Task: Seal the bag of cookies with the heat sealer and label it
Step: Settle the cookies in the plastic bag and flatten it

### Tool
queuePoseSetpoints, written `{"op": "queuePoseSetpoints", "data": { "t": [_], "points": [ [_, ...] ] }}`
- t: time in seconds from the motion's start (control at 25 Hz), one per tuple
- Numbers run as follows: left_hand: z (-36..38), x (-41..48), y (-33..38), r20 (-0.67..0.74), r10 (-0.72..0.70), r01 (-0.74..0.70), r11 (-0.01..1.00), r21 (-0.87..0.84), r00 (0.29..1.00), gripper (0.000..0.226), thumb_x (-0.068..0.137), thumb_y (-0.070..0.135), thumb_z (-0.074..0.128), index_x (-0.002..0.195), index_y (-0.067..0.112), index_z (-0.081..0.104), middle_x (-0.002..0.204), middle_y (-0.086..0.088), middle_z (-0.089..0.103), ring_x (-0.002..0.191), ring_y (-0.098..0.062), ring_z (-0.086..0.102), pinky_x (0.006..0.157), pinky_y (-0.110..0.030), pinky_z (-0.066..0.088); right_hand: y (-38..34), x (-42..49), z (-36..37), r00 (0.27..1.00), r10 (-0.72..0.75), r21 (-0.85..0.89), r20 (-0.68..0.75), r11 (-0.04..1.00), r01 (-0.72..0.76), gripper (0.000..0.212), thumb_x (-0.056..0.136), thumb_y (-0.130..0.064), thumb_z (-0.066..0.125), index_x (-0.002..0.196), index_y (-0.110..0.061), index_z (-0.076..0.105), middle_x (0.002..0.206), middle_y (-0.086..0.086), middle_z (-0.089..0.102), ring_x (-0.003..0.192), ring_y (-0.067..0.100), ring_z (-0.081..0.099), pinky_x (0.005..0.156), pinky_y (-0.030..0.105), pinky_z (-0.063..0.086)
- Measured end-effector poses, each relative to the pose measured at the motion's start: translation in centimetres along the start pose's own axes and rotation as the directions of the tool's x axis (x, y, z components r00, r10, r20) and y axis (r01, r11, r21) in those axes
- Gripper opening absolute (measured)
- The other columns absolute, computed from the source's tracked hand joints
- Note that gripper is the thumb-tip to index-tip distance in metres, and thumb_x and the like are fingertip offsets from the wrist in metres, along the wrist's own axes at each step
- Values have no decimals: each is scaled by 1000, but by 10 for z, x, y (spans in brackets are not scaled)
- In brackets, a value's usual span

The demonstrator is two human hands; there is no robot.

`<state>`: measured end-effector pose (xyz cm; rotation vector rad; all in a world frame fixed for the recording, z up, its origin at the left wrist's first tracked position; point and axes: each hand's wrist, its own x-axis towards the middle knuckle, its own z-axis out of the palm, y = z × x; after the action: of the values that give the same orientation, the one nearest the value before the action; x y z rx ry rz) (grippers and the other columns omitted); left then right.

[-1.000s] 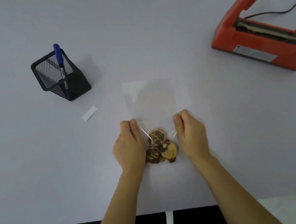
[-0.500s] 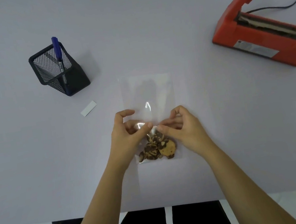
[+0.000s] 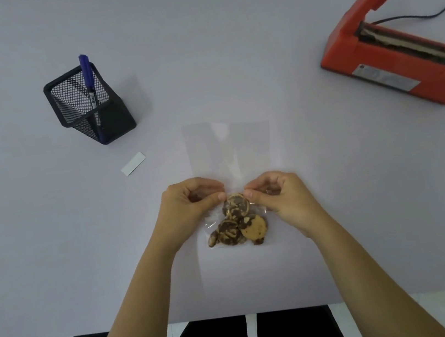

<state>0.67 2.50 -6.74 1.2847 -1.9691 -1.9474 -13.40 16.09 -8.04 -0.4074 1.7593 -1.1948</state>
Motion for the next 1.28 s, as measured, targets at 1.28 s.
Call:
{"op": "queuePoseSetpoints", "data": {
  "t": [1.28],
  "points": [
    [10,-13,4,-9,-68,69,996,55,998,40,73,25,79,108,27,58,87,4,72,78,-4,68,70,-25,58,2,-4,3,1000,-7,98,-3,995,7,32,72,-16,79,99,-23,64,85,-5,73,85,12,69,76,27,56]
  ]
}}
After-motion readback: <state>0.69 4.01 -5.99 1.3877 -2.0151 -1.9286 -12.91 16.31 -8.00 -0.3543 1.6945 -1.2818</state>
